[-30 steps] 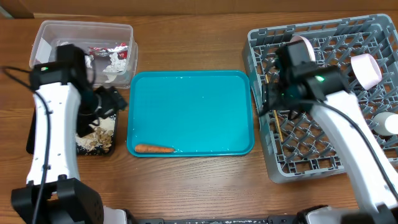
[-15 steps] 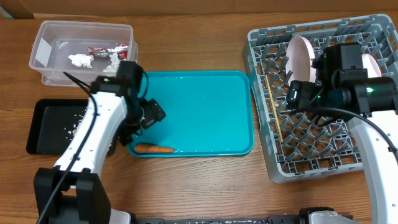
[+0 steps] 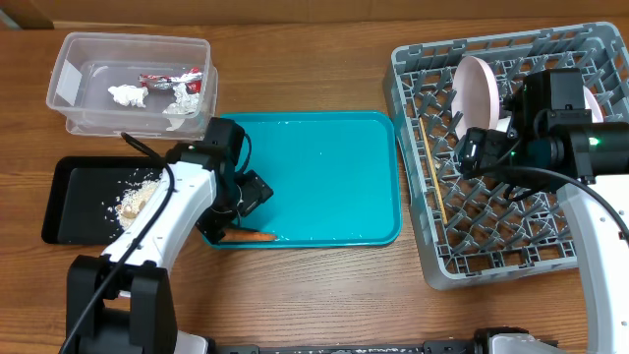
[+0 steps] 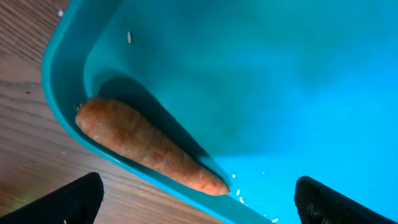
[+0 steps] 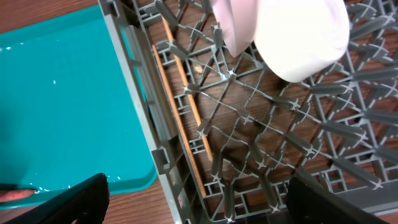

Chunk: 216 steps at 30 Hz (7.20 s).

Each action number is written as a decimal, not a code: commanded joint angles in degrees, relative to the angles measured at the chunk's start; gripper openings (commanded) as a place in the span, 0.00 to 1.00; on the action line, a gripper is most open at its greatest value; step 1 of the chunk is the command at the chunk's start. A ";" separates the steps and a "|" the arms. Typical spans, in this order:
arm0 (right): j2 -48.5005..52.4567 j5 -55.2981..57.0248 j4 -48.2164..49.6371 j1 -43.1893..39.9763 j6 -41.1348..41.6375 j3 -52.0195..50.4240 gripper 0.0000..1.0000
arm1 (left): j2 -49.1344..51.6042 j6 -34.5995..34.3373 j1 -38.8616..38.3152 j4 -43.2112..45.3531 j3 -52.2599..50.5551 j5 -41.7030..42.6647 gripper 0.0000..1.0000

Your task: Sort waste into correct bins and load items into the dishwasher

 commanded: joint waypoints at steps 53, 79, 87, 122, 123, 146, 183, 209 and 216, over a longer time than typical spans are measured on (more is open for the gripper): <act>-0.26 -1.27 -0.55 -0.17 0.00 0.98 0.93 | 5.81 -7.93 -0.13 17.38 -11.85 0.42 0.71; -0.26 -1.05 -0.70 -0.17 -0.02 0.98 0.93 | 5.77 4.33 5.64 11.08 -1.73 -0.07 0.04; -0.26 -1.03 -0.70 -0.17 -0.02 0.98 0.93 | 5.77 11.50 13.90 1.51 11.13 -0.11 0.04; -0.26 -1.05 -1.92 -0.17 0.02 0.98 0.95 | 17.64 18.05 41.81 12.61 15.06 -24.24 0.04; -0.26 -1.05 -1.92 -0.17 0.02 0.98 0.95 | 18.43 18.08 41.81 12.66 15.06 -24.24 0.04; -0.24 -1.05 -0.15 -0.17 0.00 0.98 1.00 | 19.76 20.63 41.22 1.40 27.45 -22.49 0.72; 5.81 -10.19 0.94 -0.02 -5.66 0.00 1.00 | -1.31 44.57 9.99 -31.26 30.38 -2.58 1.00; -46.56 -0.55 16.85 0.00 -4.44 -26.95 1.00 | -55.89 41.99 10.01 -8.41 -0.59 -3.02 1.00; -46.56 -0.55 16.85 0.00 -4.44 -26.95 1.00 | -55.89 41.99 10.01 -8.39 -0.59 -3.02 1.00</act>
